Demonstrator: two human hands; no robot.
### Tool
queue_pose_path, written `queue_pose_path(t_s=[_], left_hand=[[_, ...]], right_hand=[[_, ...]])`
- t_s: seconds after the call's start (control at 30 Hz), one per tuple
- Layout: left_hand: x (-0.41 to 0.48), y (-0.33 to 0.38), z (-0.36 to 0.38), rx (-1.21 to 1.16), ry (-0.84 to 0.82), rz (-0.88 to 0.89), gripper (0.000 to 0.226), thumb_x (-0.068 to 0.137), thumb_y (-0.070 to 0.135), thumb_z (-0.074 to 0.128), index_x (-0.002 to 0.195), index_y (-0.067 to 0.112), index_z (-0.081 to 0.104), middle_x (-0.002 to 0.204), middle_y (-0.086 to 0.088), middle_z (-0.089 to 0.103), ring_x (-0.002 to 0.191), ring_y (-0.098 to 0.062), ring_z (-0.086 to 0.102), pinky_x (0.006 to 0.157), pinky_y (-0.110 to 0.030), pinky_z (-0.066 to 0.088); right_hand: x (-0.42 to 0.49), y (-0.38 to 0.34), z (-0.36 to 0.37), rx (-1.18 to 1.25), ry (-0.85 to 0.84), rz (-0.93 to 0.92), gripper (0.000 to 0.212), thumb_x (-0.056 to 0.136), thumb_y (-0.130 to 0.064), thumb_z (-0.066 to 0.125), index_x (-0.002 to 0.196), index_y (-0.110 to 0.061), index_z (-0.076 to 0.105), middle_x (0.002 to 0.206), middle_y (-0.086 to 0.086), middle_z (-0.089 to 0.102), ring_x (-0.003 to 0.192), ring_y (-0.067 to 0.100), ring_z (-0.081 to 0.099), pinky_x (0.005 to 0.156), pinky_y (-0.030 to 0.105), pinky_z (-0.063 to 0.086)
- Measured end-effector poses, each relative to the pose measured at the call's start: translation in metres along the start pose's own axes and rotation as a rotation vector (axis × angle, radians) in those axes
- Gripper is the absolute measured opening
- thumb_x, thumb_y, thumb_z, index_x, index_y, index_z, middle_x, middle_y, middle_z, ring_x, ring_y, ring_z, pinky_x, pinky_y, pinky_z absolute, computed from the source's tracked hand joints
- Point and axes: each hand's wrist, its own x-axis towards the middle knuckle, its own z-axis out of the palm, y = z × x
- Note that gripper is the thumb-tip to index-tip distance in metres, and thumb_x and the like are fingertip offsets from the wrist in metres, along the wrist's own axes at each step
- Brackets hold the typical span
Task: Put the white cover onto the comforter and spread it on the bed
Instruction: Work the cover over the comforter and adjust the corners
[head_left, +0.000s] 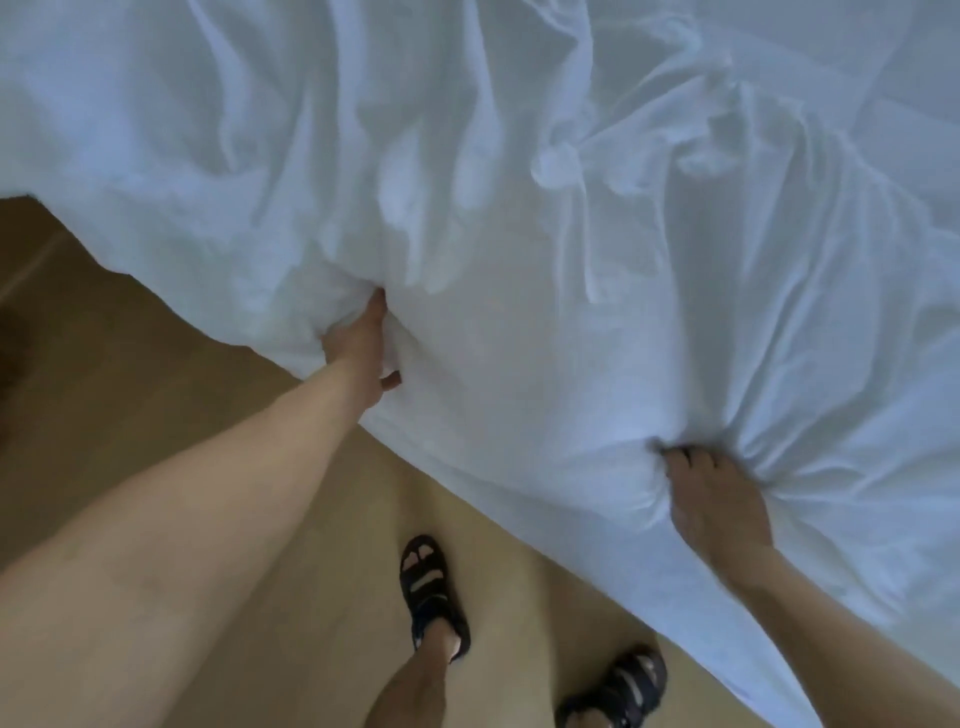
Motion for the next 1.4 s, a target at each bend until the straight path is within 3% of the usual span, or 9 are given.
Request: queue_pose_path(t_s=[0.23, 0.37, 0.47, 0.67, 0.8, 1.03, 1.17, 1.3, 1.4], left_hand=[[0.017, 0.014, -0.002, 0.219, -0.013, -0.042, 0.024, 0.092, 0.02, 0.055, 0.071, 0.024, 0.045, 0.068, 0.006, 0.042, 0.057, -0.01, 0.038, 0.059, -0.02, 0.035], [0.019, 0.012, -0.022, 0.201, 0.071, 0.168, 0.023, 0.093, 0.031, 0.058, 0.11, 0.017, 0.065, 0.089, 0.0, 0.062, 0.076, -0.014, 0.057, 0.068, -0.025, 0.043], [0.015, 0.013, -0.053, 0.485, 0.209, 0.538, 0.053, 0.078, 0.047, 0.066, 0.116, 0.012, 0.066, 0.115, -0.009, 0.066, 0.107, -0.031, 0.061, 0.085, -0.039, 0.049], [0.007, -0.007, -0.056, 1.555, 0.105, 1.474, 0.108, 0.064, 0.046, 0.084, 0.15, 0.008, 0.031, 0.157, -0.014, 0.029, 0.144, -0.035, 0.024, 0.112, -0.051, 0.017], [0.012, -0.001, -0.02, 2.164, 0.129, 1.313, 0.111, 0.083, 0.063, 0.058, 0.157, 0.013, -0.008, 0.165, -0.007, -0.01, 0.152, -0.027, -0.012, 0.117, -0.059, -0.001], [0.037, 0.006, 0.006, 2.445, 0.102, 1.429, 0.064, 0.097, 0.032, 0.048, 0.154, 0.022, 0.02, 0.156, 0.001, 0.032, 0.143, -0.027, 0.028, 0.12, -0.053, 0.01], [0.031, 0.016, -0.008, 2.182, -0.289, 1.359, 0.043, 0.096, 0.01, 0.05, 0.138, 0.021, 0.052, 0.132, 0.001, 0.061, 0.12, -0.023, 0.057, 0.106, -0.032, 0.039], [-0.02, 0.086, -0.047, 1.891, -0.76, 0.801, 0.052, 0.08, -0.007, 0.048, 0.098, 0.034, 0.073, 0.089, 0.003, 0.071, 0.084, -0.015, 0.065, 0.072, -0.025, 0.048], [-0.037, 0.153, -0.08, 1.632, -0.889, 0.408, 0.034, 0.065, -0.005, 0.054, 0.085, 0.01, 0.077, 0.075, -0.012, 0.07, 0.069, -0.025, 0.066, 0.062, -0.033, 0.051]], right_hand=[[-0.041, -0.004, -0.062, 0.346, -0.202, 0.067, 0.033, 0.065, -0.007, 0.073, 0.091, -0.028, 0.075, 0.083, -0.005, 0.075, 0.078, 0.026, 0.072, 0.063, 0.033, 0.053], [-0.085, 0.037, -0.072, 0.647, -0.539, 0.303, 0.018, 0.078, -0.017, 0.062, 0.075, -0.03, 0.073, 0.075, -0.009, 0.072, 0.082, 0.023, 0.068, 0.064, 0.031, 0.042], [-0.085, 0.051, -0.085, 0.75, -0.617, 0.447, 0.019, 0.078, -0.011, 0.063, 0.063, -0.021, 0.07, 0.067, -0.004, 0.07, 0.073, 0.022, 0.066, 0.063, 0.03, 0.043], [-0.064, 0.036, -0.065, 0.26, -0.504, 0.267, 0.06, 0.077, -0.041, 0.064, 0.134, -0.032, 0.049, 0.126, -0.005, 0.064, 0.114, 0.019, 0.061, 0.088, 0.029, 0.047], [-0.089, -0.007, -0.031, 0.115, -0.035, 0.101, 0.103, 0.039, -0.028, 0.088, 0.135, -0.019, 0.052, 0.114, 0.005, 0.065, 0.099, 0.031, 0.064, 0.085, 0.044, 0.044], [-0.079, -0.03, -0.012, 0.17, 0.063, 0.204, 0.071, 0.034, 0.007, 0.08, 0.101, -0.012, 0.072, 0.066, 0.006, 0.067, 0.056, 0.031, 0.065, 0.057, 0.039, 0.057], [-0.091, -0.006, -0.044, 0.277, 0.091, 0.281, 0.056, 0.029, 0.011, 0.081, 0.076, -0.018, 0.075, 0.059, 0.001, 0.069, 0.046, 0.028, 0.064, 0.052, 0.036, 0.055], [-0.102, 0.004, -0.081, 0.389, -0.093, 0.394, 0.036, 0.066, 0.007, 0.07, 0.089, -0.021, 0.075, 0.074, 0.001, 0.072, 0.075, 0.033, 0.069, 0.061, 0.032, 0.051], [-0.107, 0.01, -0.1, 0.386, 0.005, 0.307, 0.035, 0.059, 0.012, 0.073, 0.07, -0.022, 0.07, 0.058, -0.015, 0.054, 0.058, 0.025, 0.06, 0.056, 0.015, 0.028]])
